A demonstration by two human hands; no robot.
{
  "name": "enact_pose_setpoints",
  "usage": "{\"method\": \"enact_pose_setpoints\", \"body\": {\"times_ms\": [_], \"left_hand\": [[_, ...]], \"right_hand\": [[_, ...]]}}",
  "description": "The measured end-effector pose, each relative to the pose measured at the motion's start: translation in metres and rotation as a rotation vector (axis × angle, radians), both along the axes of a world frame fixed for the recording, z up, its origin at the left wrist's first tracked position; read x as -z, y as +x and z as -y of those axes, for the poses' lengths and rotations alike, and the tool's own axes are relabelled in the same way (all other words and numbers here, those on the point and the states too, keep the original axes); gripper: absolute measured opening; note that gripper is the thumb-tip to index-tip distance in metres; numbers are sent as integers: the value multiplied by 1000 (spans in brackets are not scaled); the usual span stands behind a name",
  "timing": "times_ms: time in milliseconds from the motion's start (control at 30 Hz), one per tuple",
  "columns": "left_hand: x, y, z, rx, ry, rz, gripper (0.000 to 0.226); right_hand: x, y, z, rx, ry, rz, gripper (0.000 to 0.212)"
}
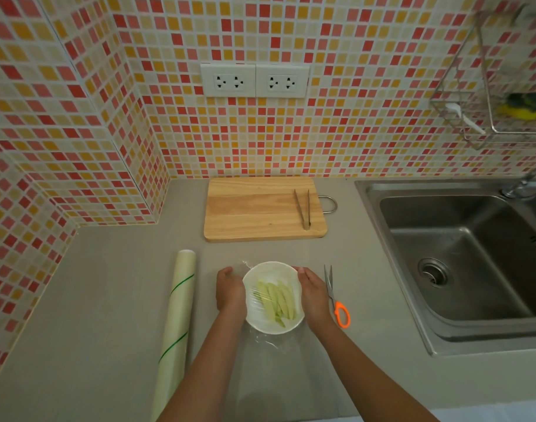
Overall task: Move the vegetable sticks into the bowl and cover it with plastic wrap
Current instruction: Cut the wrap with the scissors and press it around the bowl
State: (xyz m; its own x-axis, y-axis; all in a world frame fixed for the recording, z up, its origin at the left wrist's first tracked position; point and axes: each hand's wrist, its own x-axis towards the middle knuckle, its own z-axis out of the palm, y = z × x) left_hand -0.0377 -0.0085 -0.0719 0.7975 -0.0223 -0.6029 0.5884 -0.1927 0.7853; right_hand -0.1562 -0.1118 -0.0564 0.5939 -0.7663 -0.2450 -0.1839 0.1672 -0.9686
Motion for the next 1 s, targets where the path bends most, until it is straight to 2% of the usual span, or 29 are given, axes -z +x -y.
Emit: {"method": "enact_pose_setpoints", "body": {"times_ms": [67,200,267,333,400,467,533,667,867,1000], "left_hand": [[1,-1,1,-12,-3,12,39],[0,4,0,-96,4,-37,65],[-3,2,-5,-141,-32,-41,62],[-10,-4,-10,-204,-22,95,51],[-21,-14,-15,-221,-16,360,38],[-31,-29,-22,-151,-57,593,35],[-34,-45,-25,-41,-93,685,37],[-30,-70,-20,117,-103,610,42],[-24,-64,-11,151,-22,587,43],[-19,-46,-18,249,-60,579,43]], "right_hand": [[0,0,1,-6,-8,-7,32],[-1,-1,2,-16,-13,-5,32],[-1,-1,1,-14,-16,2,33],[-1,-1,1,-14,-10,6,33],[-1,-2,1,-14,1,12,33],[-3,-2,1,-8,24,17,32],[-4,-2,1,14,58,23,30],[-10,-1,5,27,45,25,34],[-10,-4,-4,-37,59,67,32],[-7,-3,10,-41,32,-26,38]]}}
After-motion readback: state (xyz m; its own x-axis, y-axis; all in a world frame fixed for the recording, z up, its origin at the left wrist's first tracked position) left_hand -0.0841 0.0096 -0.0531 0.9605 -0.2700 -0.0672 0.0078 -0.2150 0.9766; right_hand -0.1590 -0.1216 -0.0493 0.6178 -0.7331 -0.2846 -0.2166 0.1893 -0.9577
